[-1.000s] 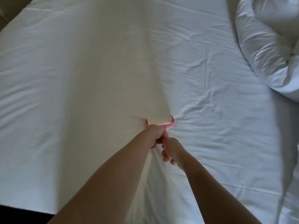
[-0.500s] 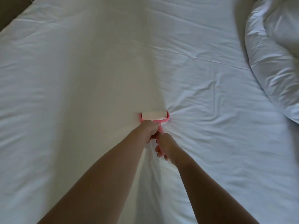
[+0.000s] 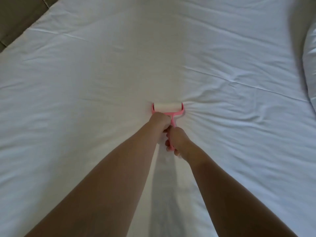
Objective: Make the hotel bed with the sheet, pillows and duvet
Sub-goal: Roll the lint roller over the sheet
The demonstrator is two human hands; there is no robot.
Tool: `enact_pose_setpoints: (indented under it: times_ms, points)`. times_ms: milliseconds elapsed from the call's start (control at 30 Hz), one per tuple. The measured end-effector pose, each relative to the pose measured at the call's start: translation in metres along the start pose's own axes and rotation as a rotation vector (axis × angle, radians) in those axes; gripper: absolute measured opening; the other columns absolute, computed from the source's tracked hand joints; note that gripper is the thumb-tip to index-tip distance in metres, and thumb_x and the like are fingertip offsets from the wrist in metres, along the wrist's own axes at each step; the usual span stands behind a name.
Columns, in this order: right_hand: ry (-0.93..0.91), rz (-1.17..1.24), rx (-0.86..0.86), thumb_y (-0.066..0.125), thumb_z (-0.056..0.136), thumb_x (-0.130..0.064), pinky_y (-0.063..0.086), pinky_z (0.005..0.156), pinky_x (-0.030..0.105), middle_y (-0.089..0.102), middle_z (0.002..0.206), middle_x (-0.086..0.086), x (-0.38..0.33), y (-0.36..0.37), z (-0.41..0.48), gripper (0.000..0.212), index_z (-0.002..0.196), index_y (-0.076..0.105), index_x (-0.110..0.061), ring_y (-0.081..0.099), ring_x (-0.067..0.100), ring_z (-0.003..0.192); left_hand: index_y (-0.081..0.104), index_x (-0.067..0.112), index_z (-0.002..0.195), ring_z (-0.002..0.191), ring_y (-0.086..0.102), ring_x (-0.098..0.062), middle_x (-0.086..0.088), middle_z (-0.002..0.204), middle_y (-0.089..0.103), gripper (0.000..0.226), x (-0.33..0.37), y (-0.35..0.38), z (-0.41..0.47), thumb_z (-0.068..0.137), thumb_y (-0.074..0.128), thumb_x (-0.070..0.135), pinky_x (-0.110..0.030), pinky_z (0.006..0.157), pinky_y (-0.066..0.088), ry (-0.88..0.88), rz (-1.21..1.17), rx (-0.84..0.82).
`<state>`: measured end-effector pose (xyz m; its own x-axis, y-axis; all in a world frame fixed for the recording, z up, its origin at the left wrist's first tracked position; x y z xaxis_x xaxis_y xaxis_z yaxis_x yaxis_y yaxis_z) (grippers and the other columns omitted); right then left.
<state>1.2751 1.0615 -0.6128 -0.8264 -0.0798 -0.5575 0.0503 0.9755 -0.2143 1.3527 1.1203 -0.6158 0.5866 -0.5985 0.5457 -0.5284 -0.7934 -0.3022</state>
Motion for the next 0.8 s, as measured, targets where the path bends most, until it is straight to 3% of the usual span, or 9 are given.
enact_pose_setpoints:
  times_ms: [33,100,200,300,367,500,633,733,800]
  points:
    - [0.004,0.005,-0.004,0.022,0.101,-0.041,0.02,0.038,0.024,0.046,0.059,0.002,-0.006,-0.002,0.004,0.051,0.074,0.06,-0.02,0.038,0.013,0.043,0.058,-0.004,0.118,0.078,0.052,-0.023,-0.019,0.102,0.063,0.035,0.007,-0.003,0.007,0.101,0.041,0.021,-0.024,0.054,0.042,0.017,-0.029,0.008]
    - [0.006,0.013,0.0,0.022,0.101,-0.047,0.02,0.034,0.021,0.046,0.059,0.001,-0.017,-0.005,0.013,0.052,0.072,0.058,-0.022,0.037,0.012,0.043,0.062,0.0,0.102,0.086,0.051,-0.021,-0.013,0.087,0.057,0.035,0.015,-0.007,0.018,0.101,0.039,0.027,-0.027,0.072,0.047,-0.02,-0.014,-0.007]
    - [-0.007,0.035,0.025,0.024,0.102,-0.042,0.022,0.029,0.016,0.046,0.063,0.002,-0.033,-0.008,0.027,0.047,0.083,0.06,-0.019,0.039,0.013,0.045,0.05,0.009,0.07,0.085,0.052,-0.022,-0.014,0.088,0.059,0.04,0.026,-0.013,0.038,0.1,0.038,0.032,-0.027,0.061,0.036,-0.076,0.03,-0.002]
    - [-0.017,0.065,0.06,0.031,0.102,-0.037,0.022,0.028,0.012,0.046,0.064,0.002,-0.053,-0.013,0.044,0.038,0.102,0.059,-0.011,0.039,0.013,0.047,0.061,0.006,0.088,0.083,0.054,-0.022,-0.017,0.102,0.066,0.036,0.044,-0.021,0.059,0.099,0.042,0.035,-0.032,0.071,0.044,-0.068,0.073,-0.011]
    - [-0.03,0.086,0.068,0.033,0.102,-0.037,0.022,0.028,0.012,0.045,0.063,0.001,-0.071,-0.014,0.058,0.036,0.101,0.058,-0.011,0.038,0.012,0.046,0.063,0.006,0.102,0.082,0.056,-0.023,-0.013,0.087,0.062,0.038,0.061,-0.031,0.069,0.099,0.043,0.037,-0.032,0.069,0.046,-0.054,0.077,-0.023]
    - [-0.007,0.087,0.082,0.033,0.1,-0.044,0.023,0.03,0.015,0.044,0.062,0.0,-0.122,-0.021,0.089,0.035,0.088,0.053,-0.017,0.035,0.011,0.044,0.066,0.003,0.091,0.09,0.064,-0.03,-0.016,0.09,0.067,0.04,0.109,-0.062,0.103,0.097,0.048,0.038,-0.034,0.08,0.05,0.056,0.065,0.001]
    - [-0.005,-0.005,0.125,0.025,0.097,-0.061,0.023,0.037,0.018,0.047,0.063,0.003,-0.174,-0.032,0.118,0.049,0.088,0.051,-0.02,0.037,0.013,0.042,0.062,0.015,0.073,0.068,0.061,-0.019,0.0,0.07,0.064,0.036,0.143,-0.105,0.132,0.087,0.06,0.047,-0.027,0.065,0.046,0.226,0.054,0.023]
    - [0.013,-0.011,0.168,0.027,0.098,-0.053,0.024,0.039,0.018,0.05,0.065,0.004,-0.206,-0.034,0.134,0.041,0.085,0.044,-0.019,0.04,0.015,0.043,0.066,0.017,0.1,0.097,0.061,-0.026,-0.003,0.099,0.067,0.043,0.15,-0.146,0.152,0.093,0.04,0.051,-0.034,0.083,0.046,0.384,0.475,0.294]
    - [0.018,-0.006,0.173,0.028,0.099,-0.049,0.024,0.043,0.02,0.05,0.065,0.005,-0.226,-0.034,0.145,0.038,0.084,0.044,-0.017,0.039,0.015,0.044,0.058,0.019,0.119,0.117,0.049,-0.028,-0.006,0.123,0.058,0.037,0.153,-0.165,0.161,0.09,0.047,0.038,-0.034,0.096,0.038,0.515,0.669,0.521]
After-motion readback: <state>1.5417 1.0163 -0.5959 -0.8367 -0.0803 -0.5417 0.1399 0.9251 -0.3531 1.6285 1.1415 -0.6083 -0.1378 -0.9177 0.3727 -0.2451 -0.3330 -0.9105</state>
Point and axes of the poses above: each hand's wrist, its own z-axis towards the middle knuckle, its own y-axis out of the palm, x = y × z, the point moved 6 cm from there along z, towards the middle knuckle
